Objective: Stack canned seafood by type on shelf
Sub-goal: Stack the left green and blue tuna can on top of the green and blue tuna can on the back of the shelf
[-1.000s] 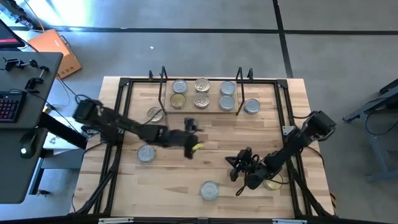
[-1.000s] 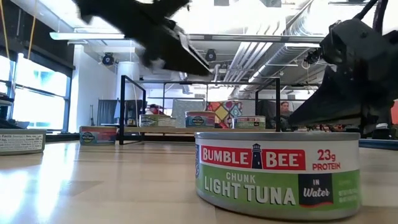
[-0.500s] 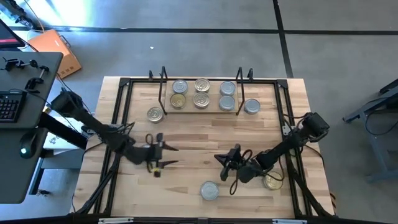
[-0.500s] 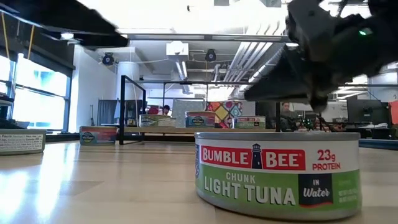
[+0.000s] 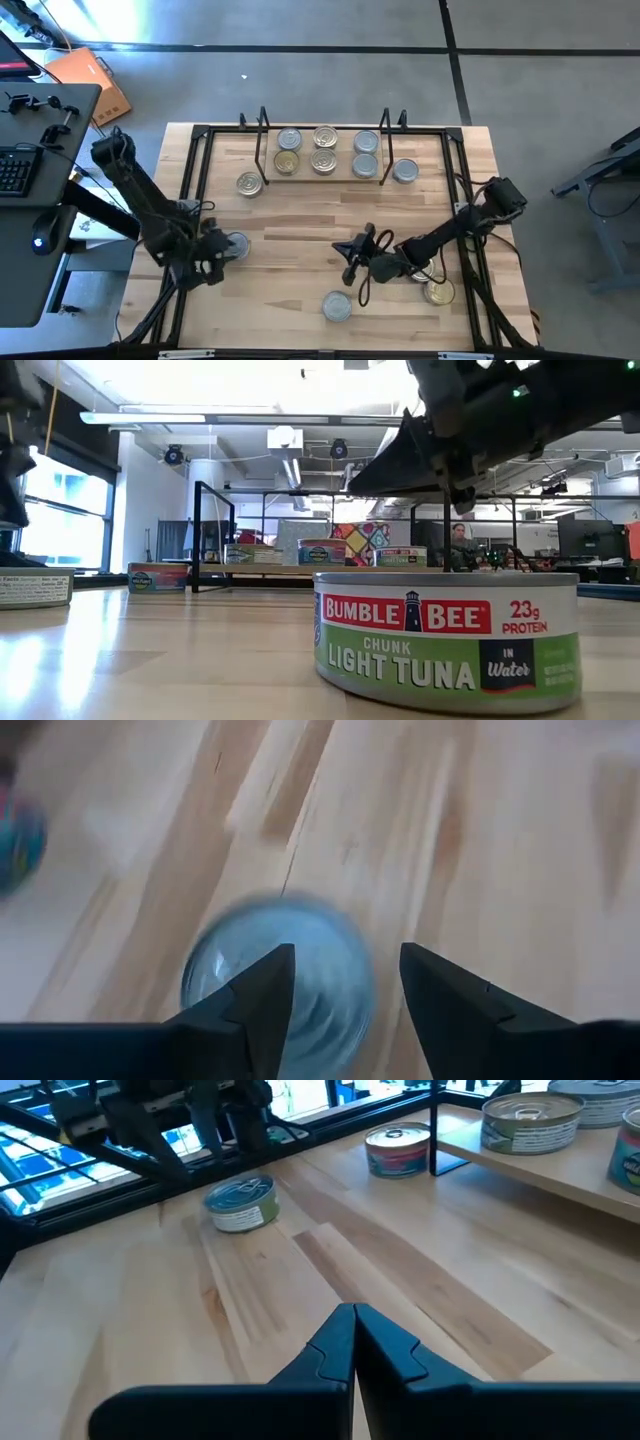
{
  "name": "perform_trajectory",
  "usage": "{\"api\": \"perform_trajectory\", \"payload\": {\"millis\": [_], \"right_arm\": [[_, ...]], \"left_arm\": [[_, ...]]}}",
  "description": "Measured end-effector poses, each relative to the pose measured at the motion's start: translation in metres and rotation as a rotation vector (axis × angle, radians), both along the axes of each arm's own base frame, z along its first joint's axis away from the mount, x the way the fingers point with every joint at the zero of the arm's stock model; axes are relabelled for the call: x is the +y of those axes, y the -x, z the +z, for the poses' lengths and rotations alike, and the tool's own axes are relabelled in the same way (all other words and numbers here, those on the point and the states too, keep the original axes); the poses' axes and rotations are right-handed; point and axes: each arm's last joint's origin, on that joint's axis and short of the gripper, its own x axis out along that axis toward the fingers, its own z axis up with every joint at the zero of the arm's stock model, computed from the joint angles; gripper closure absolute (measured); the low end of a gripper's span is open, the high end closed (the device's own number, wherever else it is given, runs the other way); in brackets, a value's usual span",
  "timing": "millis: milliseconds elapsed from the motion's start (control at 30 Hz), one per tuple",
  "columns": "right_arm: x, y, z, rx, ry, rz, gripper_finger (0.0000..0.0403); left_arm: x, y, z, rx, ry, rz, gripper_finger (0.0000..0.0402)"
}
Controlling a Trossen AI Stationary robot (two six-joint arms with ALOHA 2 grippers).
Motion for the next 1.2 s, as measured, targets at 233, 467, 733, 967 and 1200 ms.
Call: {"api": "perform_trajectory", "payload": {"millis": [233,467,733,967,1200], "right_arm": [[-0.003,-0.002,0.000,0.006,-0.009,0.010,0.0402],[-0.003,-0.002,0.000,0.007,-0.010,0.012,0.0402],[-0.003,-0.002,0.000,0.007,-0.010,0.012,0.0402],[-0.003,-0.002,0.000,0.007,-0.010,0.012,0.0402],[-0.004,-0.004,0.000,0.012,-0.072,0.088,0.0402]], "left_arm": [[0.006,0.009,-0.009,0.091,-0.034,0.138,0.0246],[-0.002,-0.009,-0.023,0.110,-0.084,0.095,0.0273],[-0.013,-0.050,-0.043,0.048,-0.118,0.032,0.0296],[-0.023,-0.101,-0.041,-0.193,-0.130,-0.193,0.0309],[-0.019,-0.119,-0.011,-0.393,-0.169,-0.289,0.0310]]}}
